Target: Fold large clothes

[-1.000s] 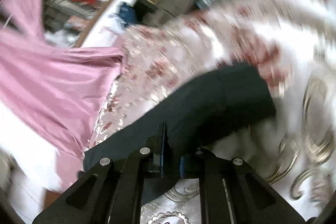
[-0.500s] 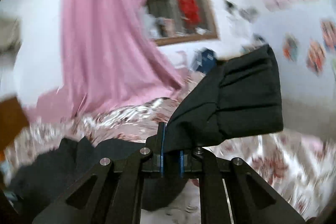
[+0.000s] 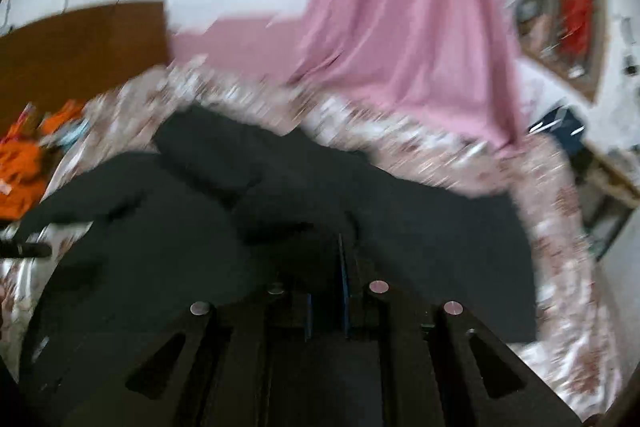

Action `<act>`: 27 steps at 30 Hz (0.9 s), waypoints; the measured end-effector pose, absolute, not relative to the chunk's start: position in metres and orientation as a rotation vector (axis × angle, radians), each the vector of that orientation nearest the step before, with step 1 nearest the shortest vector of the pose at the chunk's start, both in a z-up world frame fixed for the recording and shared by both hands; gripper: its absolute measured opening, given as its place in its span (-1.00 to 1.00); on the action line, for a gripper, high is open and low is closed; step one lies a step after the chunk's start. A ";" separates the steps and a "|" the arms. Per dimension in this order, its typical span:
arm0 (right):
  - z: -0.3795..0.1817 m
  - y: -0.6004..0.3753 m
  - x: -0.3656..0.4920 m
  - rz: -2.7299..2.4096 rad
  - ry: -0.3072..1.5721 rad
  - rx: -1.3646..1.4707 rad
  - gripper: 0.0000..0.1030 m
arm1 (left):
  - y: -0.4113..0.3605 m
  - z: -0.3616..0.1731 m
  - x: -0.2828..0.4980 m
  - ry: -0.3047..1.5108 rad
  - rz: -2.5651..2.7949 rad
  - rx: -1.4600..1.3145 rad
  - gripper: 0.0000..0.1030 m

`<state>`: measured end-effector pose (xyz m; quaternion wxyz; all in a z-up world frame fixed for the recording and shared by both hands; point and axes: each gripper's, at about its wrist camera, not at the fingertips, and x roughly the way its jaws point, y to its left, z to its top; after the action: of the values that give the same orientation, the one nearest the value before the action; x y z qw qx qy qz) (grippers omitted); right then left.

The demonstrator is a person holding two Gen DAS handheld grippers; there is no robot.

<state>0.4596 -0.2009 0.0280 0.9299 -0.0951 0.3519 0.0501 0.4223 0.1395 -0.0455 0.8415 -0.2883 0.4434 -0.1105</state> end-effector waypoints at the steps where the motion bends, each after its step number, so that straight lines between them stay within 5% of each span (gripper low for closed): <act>1: 0.008 -0.190 0.465 0.166 0.814 -0.193 -0.78 | 0.144 -0.051 0.419 0.935 -0.238 -0.632 0.97; 6: -0.066 -0.162 0.452 0.297 1.076 -0.253 -0.32 | 0.139 -0.064 0.418 0.918 -0.287 -0.681 0.97; 8: -0.076 -0.165 0.427 0.348 1.079 -0.275 0.41 | 0.131 -0.064 0.420 0.907 -0.319 -0.658 0.97; 24: -0.054 -0.275 0.188 0.216 0.948 -0.136 0.46 | 0.006 -0.083 0.473 0.977 -0.200 -0.284 0.94; 27: -0.059 -0.284 0.150 0.214 0.931 -0.092 0.47 | -0.007 -0.084 0.479 0.968 -0.154 -0.194 0.60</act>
<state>0.1497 -0.2838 -0.0593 0.8871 -0.0441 0.4478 0.1030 0.4791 -0.0072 -0.0844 0.8778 -0.0932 0.4640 -0.0737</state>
